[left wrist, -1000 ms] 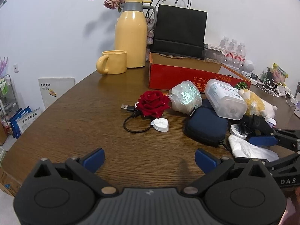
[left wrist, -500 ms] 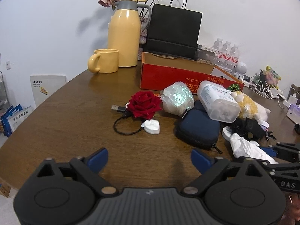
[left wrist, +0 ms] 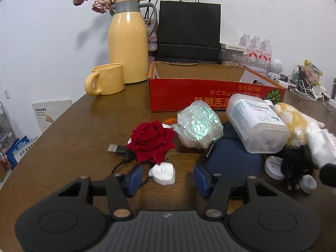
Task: Organize objects
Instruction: 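Carry the white tissue into the cardboard box and open the right gripper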
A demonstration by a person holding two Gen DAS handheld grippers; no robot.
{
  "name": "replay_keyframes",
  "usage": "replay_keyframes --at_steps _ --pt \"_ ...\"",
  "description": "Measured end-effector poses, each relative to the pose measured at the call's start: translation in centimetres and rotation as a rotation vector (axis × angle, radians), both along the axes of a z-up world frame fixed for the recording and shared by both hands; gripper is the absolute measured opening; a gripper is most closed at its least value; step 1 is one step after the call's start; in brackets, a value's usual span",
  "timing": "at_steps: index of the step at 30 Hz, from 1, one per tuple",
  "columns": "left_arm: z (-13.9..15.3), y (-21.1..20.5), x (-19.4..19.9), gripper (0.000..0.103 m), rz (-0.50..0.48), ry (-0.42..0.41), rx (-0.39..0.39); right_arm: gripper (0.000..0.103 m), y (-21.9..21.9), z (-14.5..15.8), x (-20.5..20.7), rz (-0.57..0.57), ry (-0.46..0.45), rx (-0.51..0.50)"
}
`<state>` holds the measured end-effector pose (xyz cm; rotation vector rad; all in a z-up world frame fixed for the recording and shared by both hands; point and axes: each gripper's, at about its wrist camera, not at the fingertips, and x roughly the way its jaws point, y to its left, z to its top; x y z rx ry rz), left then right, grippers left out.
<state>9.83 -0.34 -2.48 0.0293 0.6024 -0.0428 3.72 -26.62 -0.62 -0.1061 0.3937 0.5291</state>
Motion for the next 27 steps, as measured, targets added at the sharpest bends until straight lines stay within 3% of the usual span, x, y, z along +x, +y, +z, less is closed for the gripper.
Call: replay_keyframes --at_steps 3,14,20,27 --pt "-0.3 -0.4 0.9 0.023 -0.015 0.011 0.014 0.043 -0.2 0.0 0.5 -0.016 0.0 0.0" --pt "0.5 -0.2 -1.1 0.022 -0.035 -0.025 0.006 0.043 -0.9 0.4 1.1 -0.025 -0.022 0.024" --pt "3.5 -0.1 -2.0 0.022 -0.052 -0.109 -0.029 0.043 -1.6 1.8 1.7 -0.048 -0.072 0.041" --pt "6.9 -2.3 0.4 0.022 -0.083 -0.19 -0.023 0.043 -1.9 4.1 4.4 -0.075 -0.132 0.054"
